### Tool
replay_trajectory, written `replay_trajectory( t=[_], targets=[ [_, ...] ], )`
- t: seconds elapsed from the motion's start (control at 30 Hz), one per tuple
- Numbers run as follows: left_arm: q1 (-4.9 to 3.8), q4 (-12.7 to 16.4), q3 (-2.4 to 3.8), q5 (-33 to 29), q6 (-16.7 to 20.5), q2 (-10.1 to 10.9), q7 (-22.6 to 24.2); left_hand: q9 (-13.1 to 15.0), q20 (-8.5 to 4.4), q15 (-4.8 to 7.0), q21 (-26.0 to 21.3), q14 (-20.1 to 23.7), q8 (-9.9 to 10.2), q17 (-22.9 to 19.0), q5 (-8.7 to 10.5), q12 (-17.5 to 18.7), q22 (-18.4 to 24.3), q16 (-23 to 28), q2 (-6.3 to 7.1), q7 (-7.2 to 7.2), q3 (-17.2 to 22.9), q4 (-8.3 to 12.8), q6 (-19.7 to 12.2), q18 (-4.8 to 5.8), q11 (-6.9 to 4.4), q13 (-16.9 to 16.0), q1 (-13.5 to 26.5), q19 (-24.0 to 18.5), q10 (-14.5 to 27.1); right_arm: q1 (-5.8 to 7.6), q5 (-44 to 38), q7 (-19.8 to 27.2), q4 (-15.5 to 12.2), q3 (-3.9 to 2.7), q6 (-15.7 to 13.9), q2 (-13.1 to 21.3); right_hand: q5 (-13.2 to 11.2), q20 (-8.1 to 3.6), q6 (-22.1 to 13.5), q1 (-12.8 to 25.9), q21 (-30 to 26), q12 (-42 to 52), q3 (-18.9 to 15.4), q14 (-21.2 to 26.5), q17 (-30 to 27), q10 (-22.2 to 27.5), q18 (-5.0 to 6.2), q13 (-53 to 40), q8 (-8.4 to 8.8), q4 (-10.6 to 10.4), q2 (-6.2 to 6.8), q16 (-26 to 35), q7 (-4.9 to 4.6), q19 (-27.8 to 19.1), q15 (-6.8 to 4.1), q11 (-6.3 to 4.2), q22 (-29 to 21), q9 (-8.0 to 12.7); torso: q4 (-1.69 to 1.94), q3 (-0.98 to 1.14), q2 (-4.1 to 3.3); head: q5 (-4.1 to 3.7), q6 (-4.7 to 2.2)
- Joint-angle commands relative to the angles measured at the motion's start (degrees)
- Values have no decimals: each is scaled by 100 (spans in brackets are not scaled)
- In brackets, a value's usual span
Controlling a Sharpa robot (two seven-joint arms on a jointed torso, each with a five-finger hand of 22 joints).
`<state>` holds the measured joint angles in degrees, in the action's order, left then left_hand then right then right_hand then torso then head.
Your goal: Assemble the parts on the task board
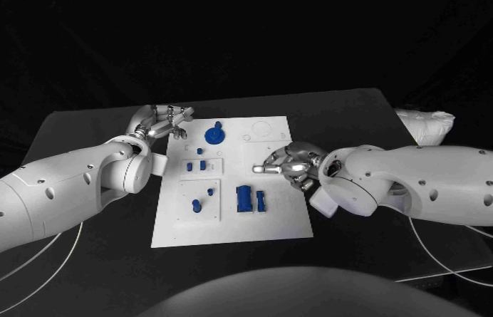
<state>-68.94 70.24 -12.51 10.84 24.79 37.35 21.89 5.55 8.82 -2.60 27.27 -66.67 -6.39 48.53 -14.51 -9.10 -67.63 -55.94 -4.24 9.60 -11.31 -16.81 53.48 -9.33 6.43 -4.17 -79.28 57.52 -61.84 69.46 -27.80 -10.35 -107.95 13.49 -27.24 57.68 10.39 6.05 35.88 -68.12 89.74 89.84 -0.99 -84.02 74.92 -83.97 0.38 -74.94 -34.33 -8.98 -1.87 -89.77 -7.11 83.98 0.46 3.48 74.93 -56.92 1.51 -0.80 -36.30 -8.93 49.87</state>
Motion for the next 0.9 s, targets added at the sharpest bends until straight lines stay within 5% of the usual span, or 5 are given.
replay_trajectory(
  t=[0.03, 0.13, 0.3, 0.6, 0.9],
  targets=[
    [3, 106, 4, 14, 371, 30, 513, -11, 23, -25, -158, 300, -4, -323, -34, -25, 38, 313, -48, 8, -83, 2, -73, -91, 7, 8, 117, -114, 58, 54, 923, 2306, 138, -1, -885, -78, 208, 148, -263, -46, -652, 16, -143, -598, 1508, -603, 152, -1506, 512, -173, -69, -23, -138, -33, 137, 102, 1227, 594, -6, 9, 3, 42, -76],
    [8, 251, 5, -21, 641, 94, 844, -19, 83, -86, -458, 804, -43, -681, -31, -51, 140, 787, -91, 30, -185, 4, -120, -80, 42, 10, 202, -358, 85, 90, 1036, 2997, 354, -4, -959, -228, 290, 290, -541, -129, -4487, -2815, -367, 2866, -440, 4113, 883, 894, 919, -419, -87, 2330, -260, -3681, 303, 269, -267, 1290, -10, 9, -5, 98, -156],
    [30, 487, 6, -194, 909, 168, 1297, -56, 363, -369, -1520, 1891, -128, -1552, 89, -66, 828, 1998, -85, 146, -373, 15, -281, -52, 188, 26, 431, -1136, 298, 104, 1188, 3670, 764, -7, -756, -533, 264, 598, -1163, 303, -6574, -5463, -855, 5284, -2728, 5360, 697, 3047, 1488, -643, -155, 5400, -102, -5189, 819, 809, -1475, 2173, -3, 0, 4, 177, -289],
    [101, 885, 10, -429, 1036, 289, 1743, -168, 647, -470, -2372, 3810, -125, -2828, 229, 140, 2770, 3220, 510, 92, 233, -11, -1267, -17, 190, 42, 1004, -3226, 1712, 79, 1279, 4018, 1339, -23, -41, -941, -112, 212, -3158, 1224, -8865, -7717, -485, 8081, -5956, 7740, 785, 5533, 2751, -818, 856, 8226, 680, -8218, 233, 93, -6112, 4259, 21, 7, -12, 356, -630],
    [257, 1096, 247, -444, 1094, 385, 1267, -555, -44, 260, -2727, 5232, 174, -3761, 742, 459, 4835, 4257, 424, -376, 1131, 698, -3131, 331, -195, 417, 4008, -4597, 3772, -74, 1420, 3704, 1437, -223, -580, -1017, -1039, -605, -3588, 5433, -8974, -8984, 99, 8402, -7492, 8397, -38, 7049, 3433, 473, 187, 8977, 711, -8398, -46, -348, -7493, 5692, -8, 19, 54, 413, -708]
  ],
)
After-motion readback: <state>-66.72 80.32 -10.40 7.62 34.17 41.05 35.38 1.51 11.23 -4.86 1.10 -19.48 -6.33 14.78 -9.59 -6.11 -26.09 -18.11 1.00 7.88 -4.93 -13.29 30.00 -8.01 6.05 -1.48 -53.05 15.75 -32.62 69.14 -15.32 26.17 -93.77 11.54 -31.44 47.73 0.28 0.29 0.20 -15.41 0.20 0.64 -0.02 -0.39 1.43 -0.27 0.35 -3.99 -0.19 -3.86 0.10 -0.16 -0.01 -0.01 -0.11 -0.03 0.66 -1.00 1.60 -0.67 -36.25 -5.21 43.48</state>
